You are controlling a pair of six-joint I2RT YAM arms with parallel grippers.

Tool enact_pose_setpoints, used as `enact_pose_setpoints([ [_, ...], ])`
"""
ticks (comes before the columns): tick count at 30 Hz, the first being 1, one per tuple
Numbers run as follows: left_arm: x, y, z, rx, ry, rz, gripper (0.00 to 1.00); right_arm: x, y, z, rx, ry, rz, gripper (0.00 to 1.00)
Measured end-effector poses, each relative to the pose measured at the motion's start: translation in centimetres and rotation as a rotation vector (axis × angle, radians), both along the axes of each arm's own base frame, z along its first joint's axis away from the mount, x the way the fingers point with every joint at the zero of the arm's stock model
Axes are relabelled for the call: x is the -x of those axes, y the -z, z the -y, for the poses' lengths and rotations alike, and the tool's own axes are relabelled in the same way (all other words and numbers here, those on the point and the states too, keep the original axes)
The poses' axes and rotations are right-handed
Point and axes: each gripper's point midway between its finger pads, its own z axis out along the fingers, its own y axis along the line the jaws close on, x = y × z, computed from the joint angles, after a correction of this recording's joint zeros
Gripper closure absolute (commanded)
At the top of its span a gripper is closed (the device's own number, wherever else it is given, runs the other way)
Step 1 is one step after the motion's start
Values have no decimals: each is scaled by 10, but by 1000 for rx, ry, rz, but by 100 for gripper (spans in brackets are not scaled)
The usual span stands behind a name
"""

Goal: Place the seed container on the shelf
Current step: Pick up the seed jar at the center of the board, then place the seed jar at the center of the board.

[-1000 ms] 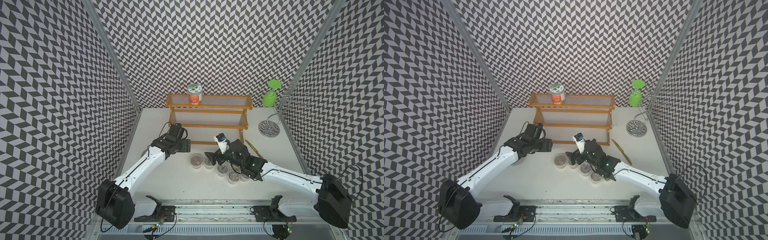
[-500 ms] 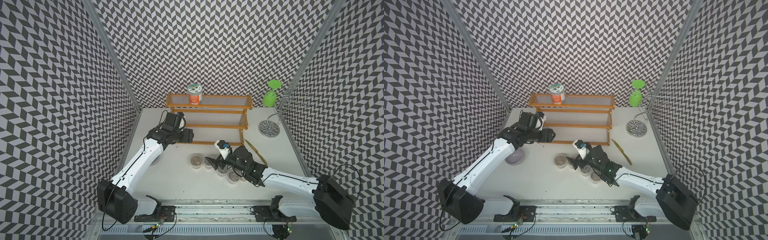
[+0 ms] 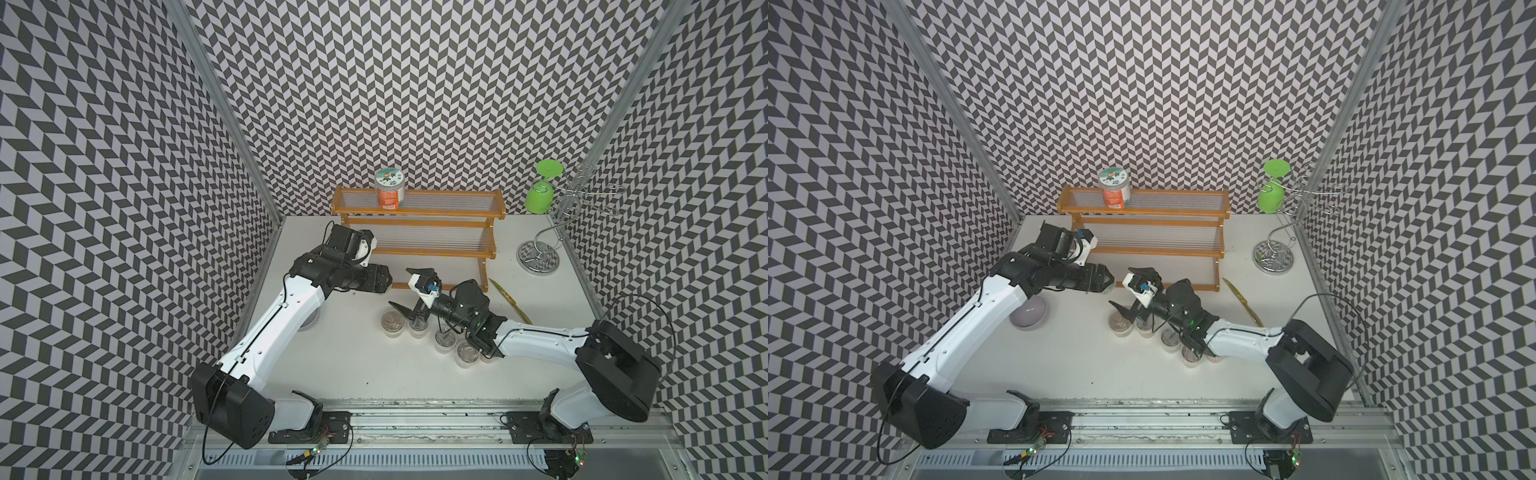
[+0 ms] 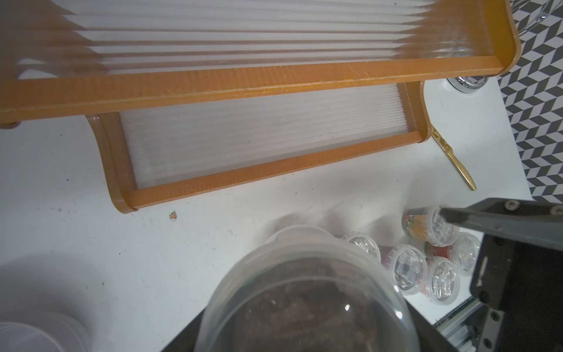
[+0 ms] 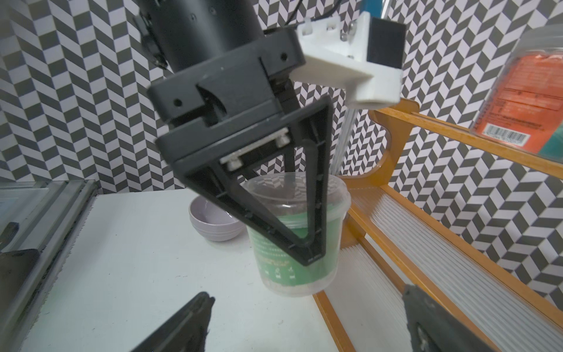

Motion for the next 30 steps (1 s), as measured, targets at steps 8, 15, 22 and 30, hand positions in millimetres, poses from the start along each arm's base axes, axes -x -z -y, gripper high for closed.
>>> enact_pose_setpoints([
  [8,5,-3,3,21,19,-9,18,-8,4,-24,-24,-55,-22,5],
  [15,8,-3,6,24,33,-13,18,-11,12,-33,-71,-84,-43,7],
  [22,8,-3,6,22,37,-12,17,-14,3,-42,-118,-108,-54,11],
  [30,9,-3,6,20,40,-13,16,-16,1,-47,-130,-113,-63,16],
])
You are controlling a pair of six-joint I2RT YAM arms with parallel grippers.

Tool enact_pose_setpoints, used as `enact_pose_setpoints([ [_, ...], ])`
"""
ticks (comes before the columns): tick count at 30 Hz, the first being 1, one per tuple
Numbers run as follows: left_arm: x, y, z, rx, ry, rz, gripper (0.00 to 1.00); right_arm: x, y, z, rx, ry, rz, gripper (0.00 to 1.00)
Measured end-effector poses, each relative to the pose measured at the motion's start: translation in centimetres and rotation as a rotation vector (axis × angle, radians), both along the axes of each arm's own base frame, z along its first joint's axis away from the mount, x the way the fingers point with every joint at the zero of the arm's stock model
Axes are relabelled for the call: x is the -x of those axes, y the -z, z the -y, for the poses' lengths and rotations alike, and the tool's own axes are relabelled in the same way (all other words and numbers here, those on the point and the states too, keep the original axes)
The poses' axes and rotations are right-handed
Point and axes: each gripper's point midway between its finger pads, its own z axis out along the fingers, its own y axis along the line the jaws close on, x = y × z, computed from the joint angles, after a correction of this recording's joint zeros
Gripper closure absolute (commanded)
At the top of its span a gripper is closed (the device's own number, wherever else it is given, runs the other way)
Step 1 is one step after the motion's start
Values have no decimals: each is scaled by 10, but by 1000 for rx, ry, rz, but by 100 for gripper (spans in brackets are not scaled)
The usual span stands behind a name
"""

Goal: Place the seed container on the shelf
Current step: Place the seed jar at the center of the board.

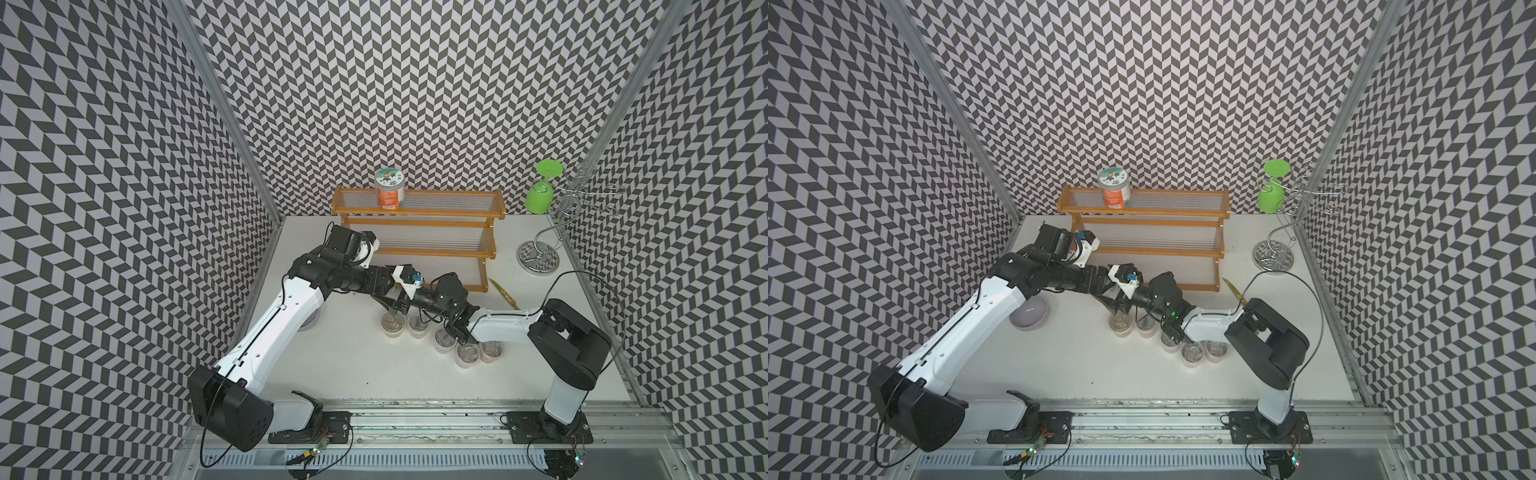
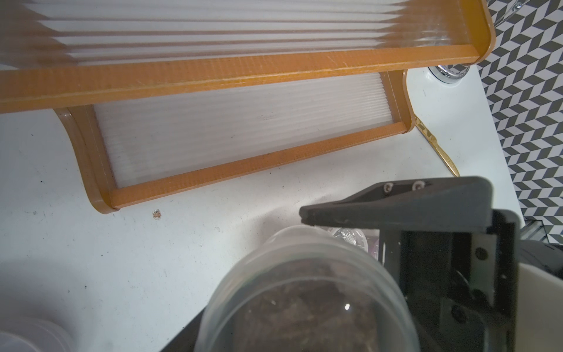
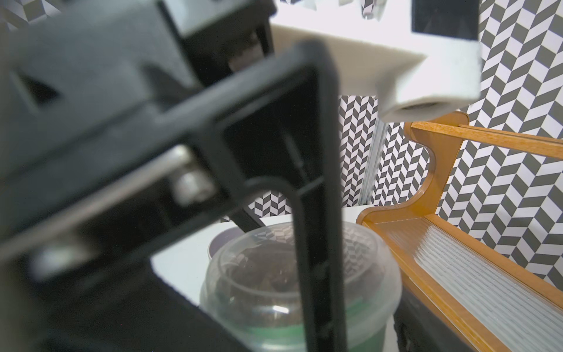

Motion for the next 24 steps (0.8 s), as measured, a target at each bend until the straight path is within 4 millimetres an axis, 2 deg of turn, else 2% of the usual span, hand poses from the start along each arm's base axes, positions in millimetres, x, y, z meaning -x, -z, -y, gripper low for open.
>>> enact_pose_setpoints([
  [9,0,0,0,0,4,2,8,-1,1,1,-1,8,-6,19],
  [15,-1,2,0,-1,6,6,9,-2,4,2,3,18,-13,21],
  [21,1,8,-2,-8,1,-1,1,-3,9,5,9,30,-22,21],
  [24,4,5,-2,4,4,15,0,-3,12,6,12,36,-26,21],
])
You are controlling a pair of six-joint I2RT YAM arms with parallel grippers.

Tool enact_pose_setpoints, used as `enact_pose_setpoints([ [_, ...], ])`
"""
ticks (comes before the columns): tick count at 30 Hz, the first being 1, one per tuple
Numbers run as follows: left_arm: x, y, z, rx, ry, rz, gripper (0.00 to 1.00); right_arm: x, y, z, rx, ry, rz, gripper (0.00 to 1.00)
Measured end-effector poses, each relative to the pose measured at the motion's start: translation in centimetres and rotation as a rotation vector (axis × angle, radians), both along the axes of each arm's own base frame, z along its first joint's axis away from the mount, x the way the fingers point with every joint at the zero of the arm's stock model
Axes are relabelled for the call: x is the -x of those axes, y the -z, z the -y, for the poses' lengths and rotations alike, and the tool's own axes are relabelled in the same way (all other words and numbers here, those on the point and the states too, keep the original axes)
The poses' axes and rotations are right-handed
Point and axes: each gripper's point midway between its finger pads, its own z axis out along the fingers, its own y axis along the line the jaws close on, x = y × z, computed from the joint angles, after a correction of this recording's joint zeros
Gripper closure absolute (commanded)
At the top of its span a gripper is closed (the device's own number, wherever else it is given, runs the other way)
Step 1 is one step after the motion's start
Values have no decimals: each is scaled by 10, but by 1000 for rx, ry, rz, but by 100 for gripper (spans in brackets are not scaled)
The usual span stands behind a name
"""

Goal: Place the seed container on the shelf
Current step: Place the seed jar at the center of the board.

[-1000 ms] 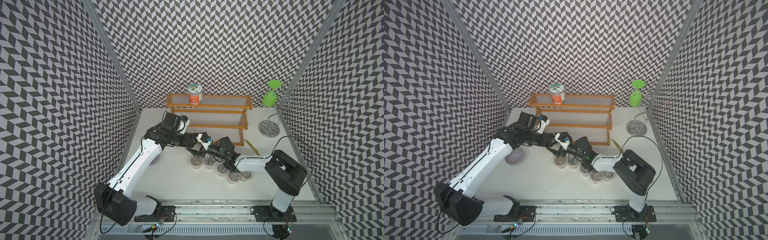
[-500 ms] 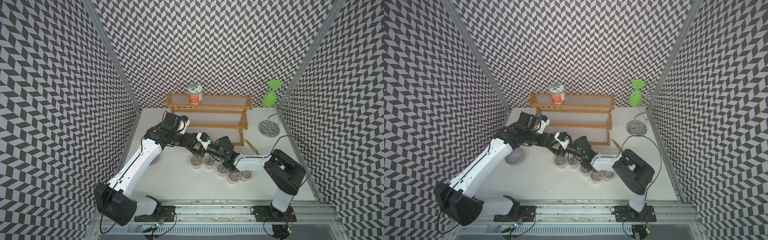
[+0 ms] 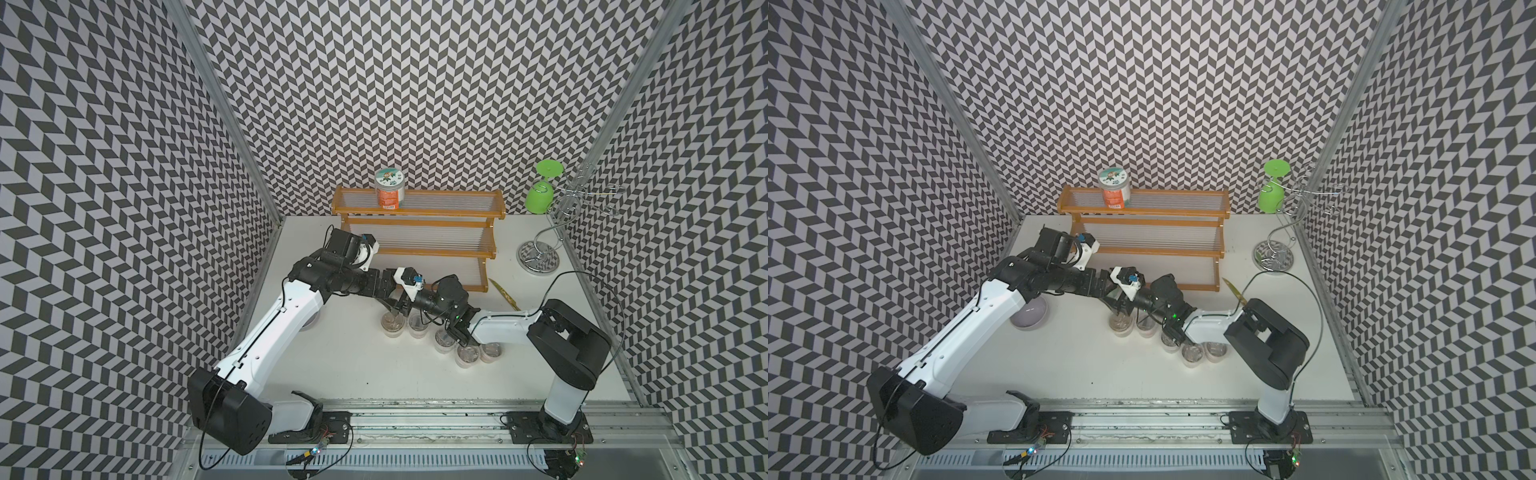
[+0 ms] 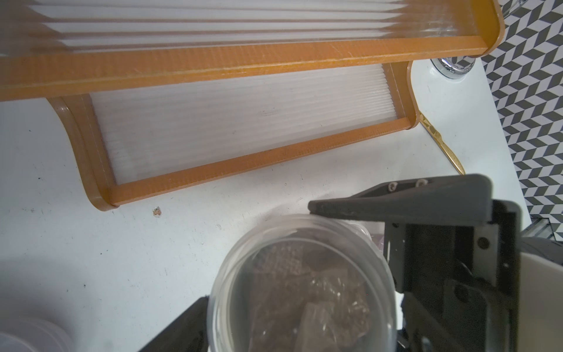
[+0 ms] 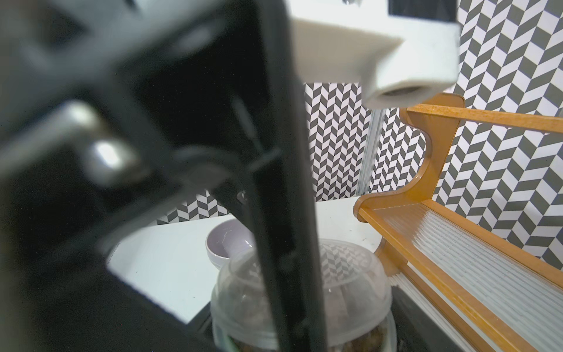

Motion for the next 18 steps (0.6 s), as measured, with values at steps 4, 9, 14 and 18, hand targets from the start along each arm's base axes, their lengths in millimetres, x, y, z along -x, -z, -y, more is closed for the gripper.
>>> enact_pose_setpoints([
  [4,0,-10,4,32,13,31,4,0,3,2,3,8,-4,20],
  [9,-3,-12,3,38,10,40,8,-1,2,2,-3,12,-1,19],
  [14,-4,-8,2,28,5,34,13,-1,2,2,-3,12,-1,19],
  [18,-7,-1,3,14,8,20,15,-1,3,3,2,18,-2,19],
])
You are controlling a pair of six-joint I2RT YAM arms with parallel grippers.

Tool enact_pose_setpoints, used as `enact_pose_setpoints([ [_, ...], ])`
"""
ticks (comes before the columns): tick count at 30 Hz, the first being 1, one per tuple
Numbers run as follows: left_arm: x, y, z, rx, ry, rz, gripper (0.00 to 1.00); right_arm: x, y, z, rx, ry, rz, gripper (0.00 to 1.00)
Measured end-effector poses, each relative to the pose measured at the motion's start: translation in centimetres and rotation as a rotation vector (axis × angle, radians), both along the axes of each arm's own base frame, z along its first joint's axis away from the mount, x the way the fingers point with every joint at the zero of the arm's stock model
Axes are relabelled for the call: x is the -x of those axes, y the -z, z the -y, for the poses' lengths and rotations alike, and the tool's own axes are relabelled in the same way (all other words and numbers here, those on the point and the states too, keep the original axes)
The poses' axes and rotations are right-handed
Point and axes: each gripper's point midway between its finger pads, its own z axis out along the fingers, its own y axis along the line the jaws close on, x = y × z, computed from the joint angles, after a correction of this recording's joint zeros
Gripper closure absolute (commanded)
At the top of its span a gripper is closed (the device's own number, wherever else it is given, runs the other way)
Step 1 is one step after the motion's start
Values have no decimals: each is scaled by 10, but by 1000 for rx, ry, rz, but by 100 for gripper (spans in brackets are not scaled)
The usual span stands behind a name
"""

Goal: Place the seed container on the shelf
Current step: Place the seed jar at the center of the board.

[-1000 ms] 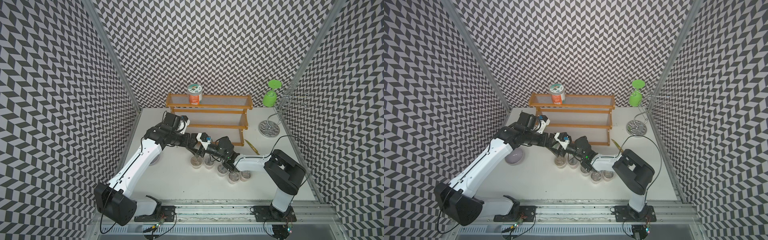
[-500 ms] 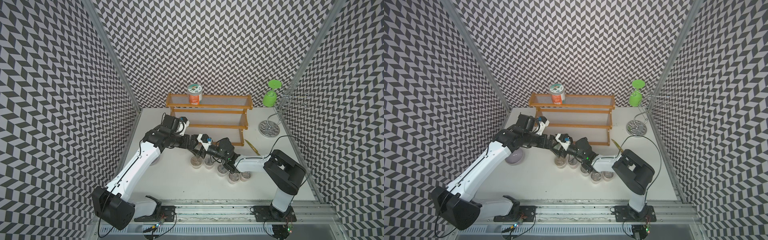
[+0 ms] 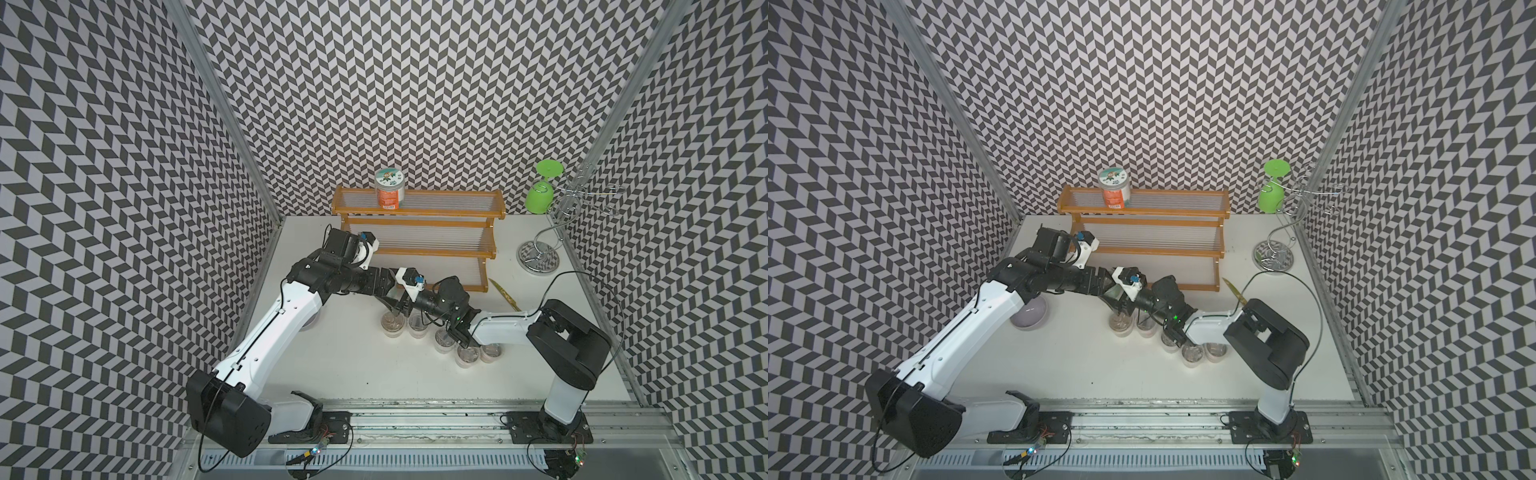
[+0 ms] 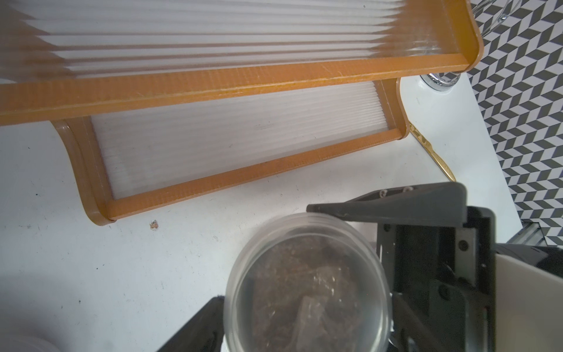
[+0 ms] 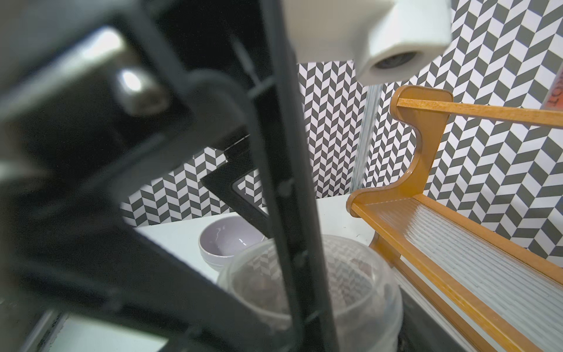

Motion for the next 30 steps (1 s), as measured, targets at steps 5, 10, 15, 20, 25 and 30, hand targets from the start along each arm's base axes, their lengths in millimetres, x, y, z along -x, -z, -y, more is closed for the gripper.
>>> enact_pose_setpoints([
  [5,-1,4,0,-12,5,-4,16,-1,4,0,16,3,-3,19],
  [10,-2,17,-8,-55,-18,-12,15,-1,16,-4,36,-5,-19,19],
  [15,1,31,-15,-92,-35,-35,14,3,29,-14,61,-23,-33,19],
  [20,11,42,-25,-120,-62,-44,10,11,33,-31,64,-59,-35,19],
  [25,26,55,-44,-138,-113,-65,10,28,37,-50,55,-106,-40,19],
  [30,33,63,-59,-148,-155,-83,19,38,50,-63,67,-135,-57,19],
])
